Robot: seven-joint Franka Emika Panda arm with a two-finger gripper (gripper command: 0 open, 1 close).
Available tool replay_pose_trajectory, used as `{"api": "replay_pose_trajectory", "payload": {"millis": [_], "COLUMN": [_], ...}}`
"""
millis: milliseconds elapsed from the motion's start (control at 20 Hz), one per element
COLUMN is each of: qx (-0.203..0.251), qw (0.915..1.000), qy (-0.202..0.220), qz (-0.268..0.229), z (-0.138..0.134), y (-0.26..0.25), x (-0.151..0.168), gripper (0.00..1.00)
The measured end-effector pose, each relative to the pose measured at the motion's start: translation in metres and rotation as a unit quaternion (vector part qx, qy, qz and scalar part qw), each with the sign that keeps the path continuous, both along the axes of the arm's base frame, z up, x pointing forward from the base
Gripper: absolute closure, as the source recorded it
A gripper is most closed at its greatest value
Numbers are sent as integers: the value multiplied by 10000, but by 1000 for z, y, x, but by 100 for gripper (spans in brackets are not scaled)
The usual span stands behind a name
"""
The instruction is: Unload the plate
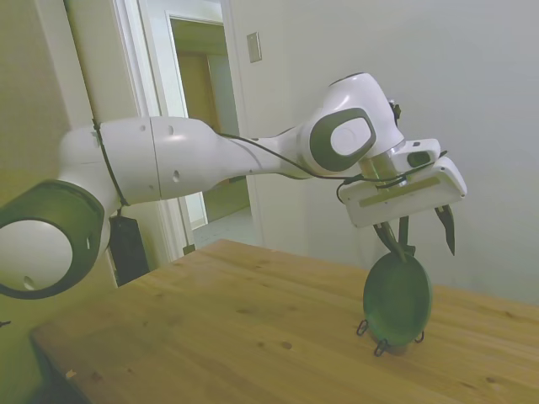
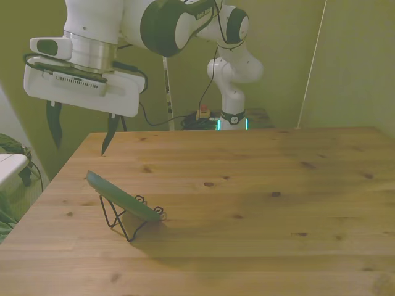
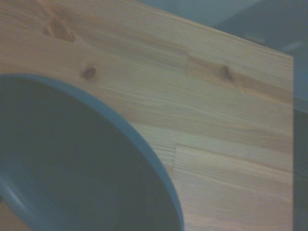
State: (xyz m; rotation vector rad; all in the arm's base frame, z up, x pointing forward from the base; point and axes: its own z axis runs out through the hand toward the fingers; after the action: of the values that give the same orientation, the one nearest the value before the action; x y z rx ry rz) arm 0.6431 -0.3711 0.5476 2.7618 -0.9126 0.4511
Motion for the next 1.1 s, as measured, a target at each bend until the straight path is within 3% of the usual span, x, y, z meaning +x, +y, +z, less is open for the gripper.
{"api": "replay_pose_trajectory", "payload": {"millis": [400, 1000, 1050, 1100], "qx": [502, 663, 657, 650], "qw": [9982, 9958, 9958, 9958], "qy": [22, -64, -56, -55], "qz": [322, 632, 639, 639], "z": [-42, -44, -42, -40], "y": [17, 25, 23, 21], "x": [23, 42, 42, 42], "gripper": [0, 0, 100, 100]}}
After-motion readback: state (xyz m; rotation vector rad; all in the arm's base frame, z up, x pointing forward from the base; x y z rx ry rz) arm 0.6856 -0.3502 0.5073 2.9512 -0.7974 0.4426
